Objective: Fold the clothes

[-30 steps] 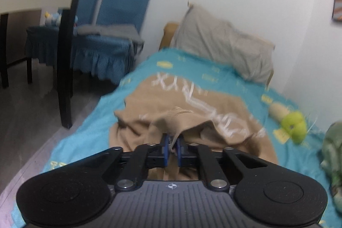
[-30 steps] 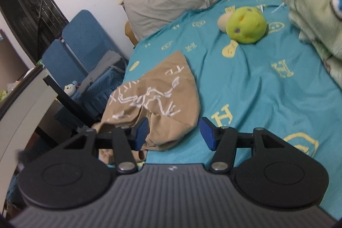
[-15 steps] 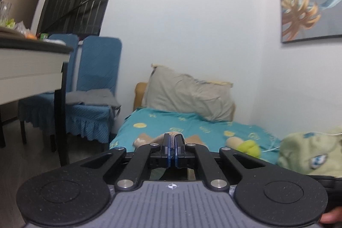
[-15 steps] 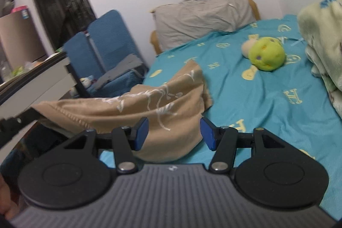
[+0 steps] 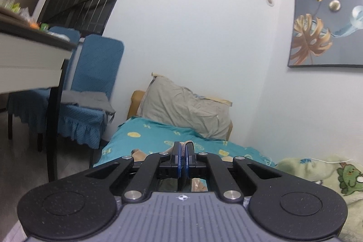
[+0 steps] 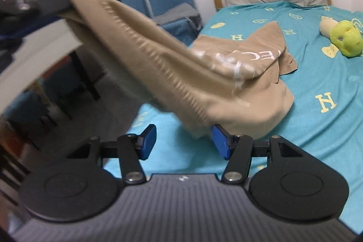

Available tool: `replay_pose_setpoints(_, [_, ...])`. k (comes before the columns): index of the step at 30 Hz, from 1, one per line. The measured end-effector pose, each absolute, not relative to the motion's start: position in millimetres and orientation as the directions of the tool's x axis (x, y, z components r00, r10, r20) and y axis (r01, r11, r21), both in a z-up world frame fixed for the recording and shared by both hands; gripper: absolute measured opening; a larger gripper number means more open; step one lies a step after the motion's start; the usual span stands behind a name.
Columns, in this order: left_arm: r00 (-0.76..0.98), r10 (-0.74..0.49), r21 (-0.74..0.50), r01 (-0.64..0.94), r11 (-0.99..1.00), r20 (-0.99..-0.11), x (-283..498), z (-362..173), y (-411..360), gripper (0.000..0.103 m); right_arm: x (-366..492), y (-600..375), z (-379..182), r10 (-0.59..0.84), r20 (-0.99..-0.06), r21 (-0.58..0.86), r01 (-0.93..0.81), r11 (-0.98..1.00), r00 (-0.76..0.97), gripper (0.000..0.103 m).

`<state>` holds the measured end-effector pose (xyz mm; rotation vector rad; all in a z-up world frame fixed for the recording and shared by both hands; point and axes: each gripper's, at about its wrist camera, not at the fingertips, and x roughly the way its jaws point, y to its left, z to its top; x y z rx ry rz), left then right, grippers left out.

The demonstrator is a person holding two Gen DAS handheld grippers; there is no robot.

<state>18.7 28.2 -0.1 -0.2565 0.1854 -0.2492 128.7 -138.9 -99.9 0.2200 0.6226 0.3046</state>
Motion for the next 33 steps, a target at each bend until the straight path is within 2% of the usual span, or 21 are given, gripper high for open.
replay_pose_setpoints(6, [0.949, -0.202, -0.253, 0.139, 0.957, -0.242, 60.2, -30.1, 30.7, 0.004, 147.1, -176.8, -112.1, 0.103, -0.526, 0.301, 0.072, 0.951, 0.845, 0.060])
replay_pose_setpoints(10, [0.936, -0.229, -0.262, 0.158, 0.952, -0.267, 70.9, -40.0, 23.2, 0.003, 138.1, -197.7, -99.3, -0.057, -0.487, 0.297, 0.226, 0.928, 0.871, 0.064])
replay_pose_setpoints(13, [0.942, -0.255, -0.267, 0.194, 0.944, -0.217, 64.1, -35.5, 19.0, 0.003, 143.3, -191.7, -102.4, -0.107, -0.511, 0.178, 0.227, 0.958, 0.853, 0.066])
replay_pose_setpoints(16, [0.954, -0.254, -0.275, 0.205, 0.940, -0.158, 55.4, -26.9, 18.9, 0.003, 153.7, -189.5, -121.3, -0.034, -0.620, 0.151, 0.162, 0.975, 0.784, 0.064])
replay_pose_setpoints(20, [0.970, -0.222, -0.299, 0.185, 0.936, -0.095, 45.1, -18.0, 24.6, 0.003, 168.6, -198.7, -146.0, 0.004, -0.746, 0.158, 0.171, 0.973, 0.665, 0.064])
replay_pose_setpoints(22, [0.983, -0.179, -0.308, 0.155, 0.939, -0.050, 40.0, -13.5, 30.1, 0.000, 167.7, -211.2, -145.3, -0.004, -0.761, 0.188, 0.226, 0.956, 0.648, 0.064])
replay_pose_setpoints(25, [0.991, -0.132, -0.325, 0.125, 0.938, 0.000, 34.8, -3.0, 41.3, 0.000, 153.3, -227.8, -124.8, -0.161, -0.680, 0.142, 0.344, 0.928, 0.715, 0.064])
replay_pose_setpoints(26, [0.991, -0.134, -0.339, 0.127, 0.932, 0.001, 35.1, -0.7, 45.6, 0.000, 150.5, -232.8, -117.4, -0.172, -0.651, 0.149, 0.347, 0.926, 0.740, 0.065])
replay_pose_setpoints(29, [0.983, -0.167, -0.336, 0.132, 0.933, -0.076, 43.0, -3.3, 47.5, 0.000, 147.3, -245.4, -100.4, -0.168, -0.585, 0.171, 0.323, 0.931, 0.793, 0.066])
replay_pose_setpoints(33, [0.911, -0.278, -0.233, 0.212, 0.949, -0.303, 61.8, -21.9, 23.7, 0.002, 154.0, -261.4, -103.4, -0.031, -0.620, 0.274, 0.254, 0.928, 0.784, 0.065])
